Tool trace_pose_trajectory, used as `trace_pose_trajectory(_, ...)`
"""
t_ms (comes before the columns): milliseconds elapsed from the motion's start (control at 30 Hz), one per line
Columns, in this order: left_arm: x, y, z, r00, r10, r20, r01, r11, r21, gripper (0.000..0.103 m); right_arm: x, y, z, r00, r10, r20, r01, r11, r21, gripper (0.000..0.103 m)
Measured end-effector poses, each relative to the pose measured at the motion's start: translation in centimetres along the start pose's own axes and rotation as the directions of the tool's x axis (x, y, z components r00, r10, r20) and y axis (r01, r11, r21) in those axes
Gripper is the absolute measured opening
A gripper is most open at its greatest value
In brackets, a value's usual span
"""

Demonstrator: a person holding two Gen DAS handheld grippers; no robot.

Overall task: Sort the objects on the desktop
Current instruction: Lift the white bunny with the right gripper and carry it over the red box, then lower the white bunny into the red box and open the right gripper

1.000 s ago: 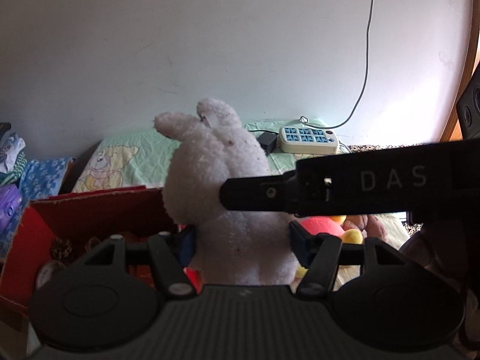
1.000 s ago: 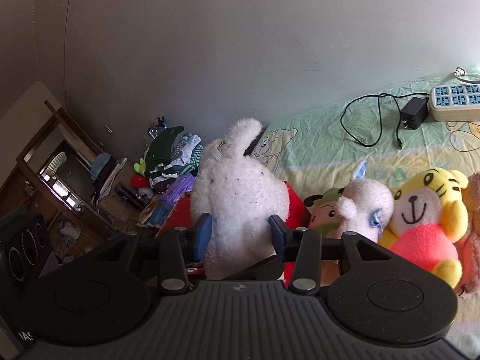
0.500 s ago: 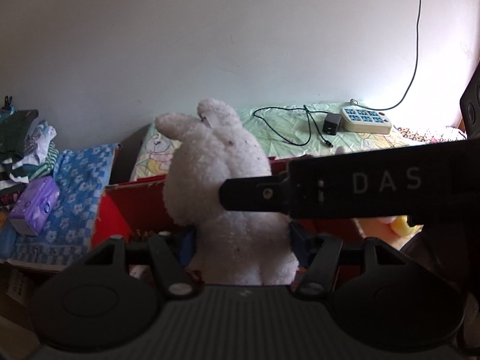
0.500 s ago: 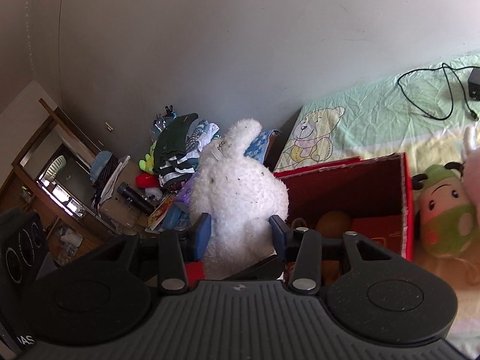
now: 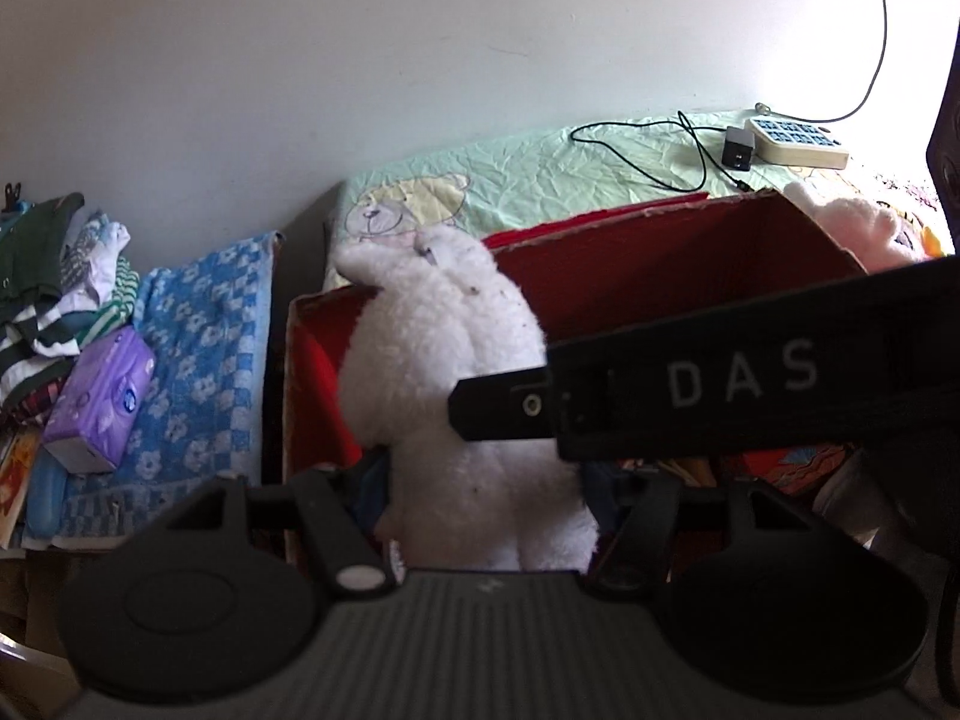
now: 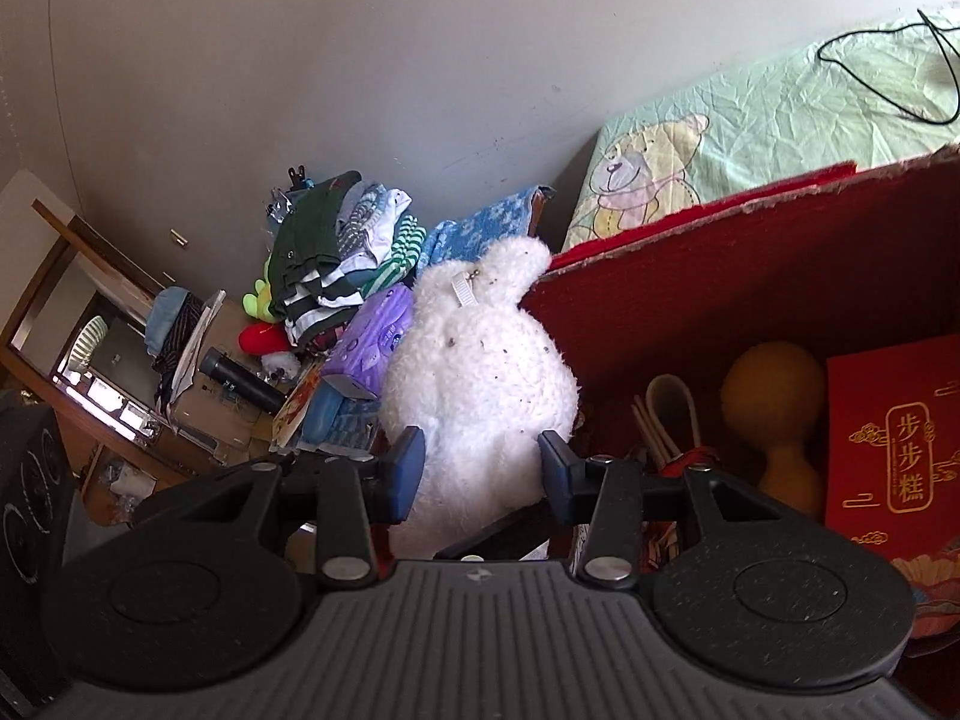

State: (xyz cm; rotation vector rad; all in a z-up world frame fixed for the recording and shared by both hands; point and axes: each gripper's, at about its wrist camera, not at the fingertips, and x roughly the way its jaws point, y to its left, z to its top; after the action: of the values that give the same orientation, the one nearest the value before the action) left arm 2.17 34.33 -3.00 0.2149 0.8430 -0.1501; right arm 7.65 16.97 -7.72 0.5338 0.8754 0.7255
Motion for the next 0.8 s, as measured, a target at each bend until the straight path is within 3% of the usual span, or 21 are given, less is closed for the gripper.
trace_pose_trajectory(233,0.9,1.3,-0.7,1.000,0.007,-0.029,-0.007,1.000,-0.004,0.066,2.5,0.0,0.1,0.997,-0.023,-0.069,0.024,1.000,0.010,0.046)
trace_pose_trajectory(333,0.2,1.3,-1.0,1.000,0.014,0.000,-0.014,1.000,0.004,0.074,3.2,-0.5,0.2,0.994,-0.012,-0.108,0.016,0.999,0.033,0.048)
trace_pose_trajectory(500,-0.4,1.6,-1.1,1.000,-0.012,0.010,0.012,1.000,-0.007,0.069,3.5,-0.3,0.3,0.988,-0.011,-0.152,0.014,1.000,0.021,0.055)
trace_pose_trajectory(667,-0.6,1.4,-1.1,1.000,0.001,0.008,-0.001,1.000,0.001,0.064,2.3,-0.3,0.2,0.991,-0.022,-0.130,0.025,1.000,0.017,0.055)
trace_pose_trajectory(800,-1.3,1.4,-1.2,0.998,-0.056,0.016,0.056,0.998,-0.027,0.064,0.9,-0.8,0.3,0.996,-0.047,-0.070,0.049,0.998,0.035,0.048)
